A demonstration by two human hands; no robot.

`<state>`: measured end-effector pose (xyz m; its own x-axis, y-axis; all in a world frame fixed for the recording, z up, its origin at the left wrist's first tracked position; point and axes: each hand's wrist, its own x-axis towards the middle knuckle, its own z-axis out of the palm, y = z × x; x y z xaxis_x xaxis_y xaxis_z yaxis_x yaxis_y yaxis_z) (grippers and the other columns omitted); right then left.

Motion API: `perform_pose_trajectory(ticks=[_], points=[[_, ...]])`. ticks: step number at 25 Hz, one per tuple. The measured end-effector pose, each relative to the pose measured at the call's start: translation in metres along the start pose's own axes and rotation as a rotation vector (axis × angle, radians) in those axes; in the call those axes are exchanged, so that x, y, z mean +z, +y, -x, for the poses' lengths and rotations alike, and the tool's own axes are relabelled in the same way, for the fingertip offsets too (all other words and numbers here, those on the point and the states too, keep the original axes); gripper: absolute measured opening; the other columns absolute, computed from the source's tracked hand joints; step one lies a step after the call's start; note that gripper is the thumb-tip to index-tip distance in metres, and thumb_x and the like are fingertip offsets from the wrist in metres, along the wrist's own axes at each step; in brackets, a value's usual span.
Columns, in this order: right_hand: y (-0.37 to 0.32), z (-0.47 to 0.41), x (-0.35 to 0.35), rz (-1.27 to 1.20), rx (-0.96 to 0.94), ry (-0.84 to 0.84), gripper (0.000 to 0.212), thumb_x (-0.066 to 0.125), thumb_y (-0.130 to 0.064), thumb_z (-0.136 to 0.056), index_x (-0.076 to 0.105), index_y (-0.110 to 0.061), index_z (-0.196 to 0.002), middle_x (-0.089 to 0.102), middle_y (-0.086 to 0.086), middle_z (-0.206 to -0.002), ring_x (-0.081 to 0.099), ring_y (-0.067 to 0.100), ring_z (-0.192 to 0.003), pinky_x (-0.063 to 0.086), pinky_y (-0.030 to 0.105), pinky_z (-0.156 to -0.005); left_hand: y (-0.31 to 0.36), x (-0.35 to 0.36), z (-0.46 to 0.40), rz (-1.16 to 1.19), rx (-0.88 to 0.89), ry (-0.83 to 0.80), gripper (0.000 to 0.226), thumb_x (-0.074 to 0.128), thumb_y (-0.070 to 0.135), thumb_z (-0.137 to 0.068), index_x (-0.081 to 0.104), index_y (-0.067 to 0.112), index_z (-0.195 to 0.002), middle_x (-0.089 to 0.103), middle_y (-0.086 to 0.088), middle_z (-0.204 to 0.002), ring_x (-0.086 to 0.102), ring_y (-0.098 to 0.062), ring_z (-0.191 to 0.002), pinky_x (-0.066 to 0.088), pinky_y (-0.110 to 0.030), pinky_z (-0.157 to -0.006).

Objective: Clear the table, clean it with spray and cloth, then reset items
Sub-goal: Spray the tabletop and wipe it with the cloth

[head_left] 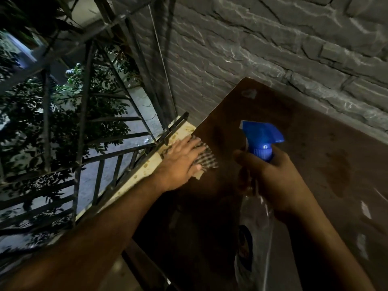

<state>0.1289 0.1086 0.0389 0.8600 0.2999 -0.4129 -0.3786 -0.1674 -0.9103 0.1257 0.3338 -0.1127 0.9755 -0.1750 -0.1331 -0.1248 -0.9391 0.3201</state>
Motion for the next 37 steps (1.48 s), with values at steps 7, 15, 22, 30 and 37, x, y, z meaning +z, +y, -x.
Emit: perform_pose_trajectory(ticks=[7, 15, 22, 30, 37], points=[[0.002, -0.001, 0.014, 0.005, 0.016, 0.015, 0.022, 0.069, -0.025, -0.083, 0.060, -0.018, -0.102, 0.065, 0.000, -0.064, 0.062, 0.017, -0.058, 0.054, 0.039, -0.062, -0.019, 0.007, 0.045, 0.097, -0.047, 0.098, 0.056, 0.033, 0.051, -0.095, 0.032, 0.028, -0.147, 0.017, 0.006, -0.159, 0.000, -0.010, -0.148, -0.002, -0.040, -0.120], [0.002, -0.001, 0.037, 0.008, 0.040, -0.027, 0.027, 0.069, -0.025, -0.085, 0.057, -0.018, -0.107, 0.067, -0.003, -0.064, 0.065, 0.012, -0.056, 0.052, 0.036, -0.063, -0.005, 0.018, 0.080, 0.040, 0.080, 0.047, 0.056, 0.042, 0.047, -0.094, 0.033, 0.030, -0.147, 0.015, 0.009, -0.159, -0.005, -0.005, -0.147, -0.009, -0.029, -0.118], [0.002, 0.006, 0.052, 0.105, 0.073, -0.078, 0.033, 0.064, -0.029, -0.087, 0.054, -0.020, -0.116, 0.067, 0.000, -0.084, 0.067, 0.012, -0.066, 0.054, 0.037, -0.068, 0.013, 0.020, 0.089, 0.033, 0.110, 0.010, 0.054, 0.042, 0.042, -0.095, 0.031, 0.030, -0.147, 0.013, 0.009, -0.159, -0.006, -0.008, -0.147, -0.008, -0.032, -0.119], [0.004, 0.014, 0.065, 0.111, 0.053, -0.106, 0.022, 0.063, -0.026, -0.087, 0.054, -0.023, -0.107, 0.066, 0.000, -0.080, 0.066, 0.012, -0.065, 0.055, 0.034, -0.065, -0.001, 0.011, 0.102, 0.048, -0.046, 0.041, 0.059, 0.043, 0.041, -0.091, 0.030, 0.029, -0.147, 0.015, 0.006, -0.160, -0.005, -0.010, -0.147, -0.001, -0.039, -0.120], [0.010, 0.018, 0.068, 0.151, 0.040, -0.102, 0.023, 0.066, -0.027, -0.086, 0.057, -0.021, -0.106, 0.067, 0.000, -0.075, 0.066, 0.017, -0.065, 0.058, 0.042, -0.068, -0.025, 0.012, 0.127, 0.116, -0.170, 0.106, 0.055, 0.046, 0.040, -0.095, 0.033, 0.026, -0.146, 0.019, 0.003, -0.159, -0.001, -0.012, -0.148, 0.001, -0.043, -0.120]])
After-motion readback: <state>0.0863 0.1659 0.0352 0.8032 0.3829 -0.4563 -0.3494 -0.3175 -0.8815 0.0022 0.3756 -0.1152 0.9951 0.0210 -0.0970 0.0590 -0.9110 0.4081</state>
